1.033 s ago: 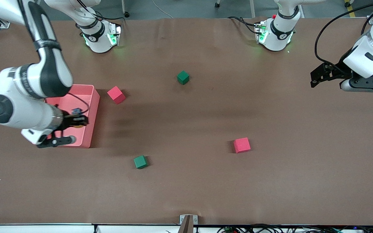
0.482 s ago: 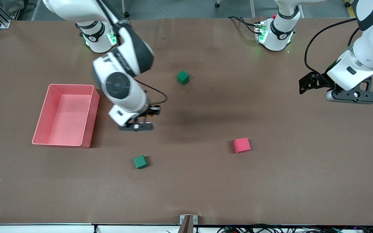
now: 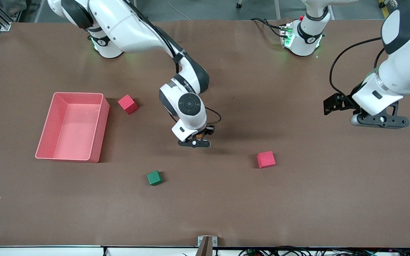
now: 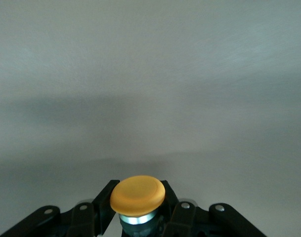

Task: Place and upright button with both arms
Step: 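Lift the button with the right gripper while the left gripper approaches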

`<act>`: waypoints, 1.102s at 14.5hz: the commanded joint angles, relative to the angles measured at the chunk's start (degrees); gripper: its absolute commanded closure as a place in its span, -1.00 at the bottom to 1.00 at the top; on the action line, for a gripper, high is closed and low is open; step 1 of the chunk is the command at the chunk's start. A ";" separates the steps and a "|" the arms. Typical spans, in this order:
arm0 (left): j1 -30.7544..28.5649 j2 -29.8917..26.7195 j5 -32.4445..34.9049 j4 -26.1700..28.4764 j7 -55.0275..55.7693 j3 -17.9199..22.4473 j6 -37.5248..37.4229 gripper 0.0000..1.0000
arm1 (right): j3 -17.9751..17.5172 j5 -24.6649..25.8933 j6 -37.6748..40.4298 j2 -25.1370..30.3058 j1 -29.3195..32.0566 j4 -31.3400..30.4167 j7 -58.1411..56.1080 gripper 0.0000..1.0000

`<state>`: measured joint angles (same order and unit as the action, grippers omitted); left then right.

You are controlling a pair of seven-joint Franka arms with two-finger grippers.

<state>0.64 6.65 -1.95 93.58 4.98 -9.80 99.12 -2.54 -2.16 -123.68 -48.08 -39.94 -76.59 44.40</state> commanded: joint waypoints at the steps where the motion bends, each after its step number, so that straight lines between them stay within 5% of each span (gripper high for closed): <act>1: 0.06 1.78 -0.16 -0.33 -0.15 -0.13 1.85 -1.00 | 1.05 0.66 -2.08 -3.41 -1.19 2.50 1.13 0.99; 3: 0.93 2.92 -0.16 -0.33 0.20 -0.22 3.09 -1.00 | 1.40 0.75 -4.72 -4.56 -1.71 2.50 1.04 0.89; 4: 1.46 3.63 -0.08 -0.24 0.29 -0.22 3.88 -1.00 | 1.66 0.84 -4.99 -4.21 -2.33 2.41 1.04 0.31; 5: 1.90 4.24 0.01 -0.33 0.64 -0.22 4.58 -1.00 | 2.19 1.10 -4.91 -3.43 -2.59 1.98 0.87 -0.99; 11: 3.84 8.11 0.10 -0.07 0.99 -0.31 5.73 -1.00 | 1.41 2.51 -5.26 14.13 1.96 -11.80 0.34 -1.00; 16: 8.40 10.48 0.10 0.11 7.74 -0.40 9.58 -1.00 | -5.26 2.51 -4.12 32.93 15.21 -23.85 -2.37 -1.00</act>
<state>6.61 16.22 -1.94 93.78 8.79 -10.22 106.76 -3.12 -0.68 -127.82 -26.13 -31.59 -90.54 43.56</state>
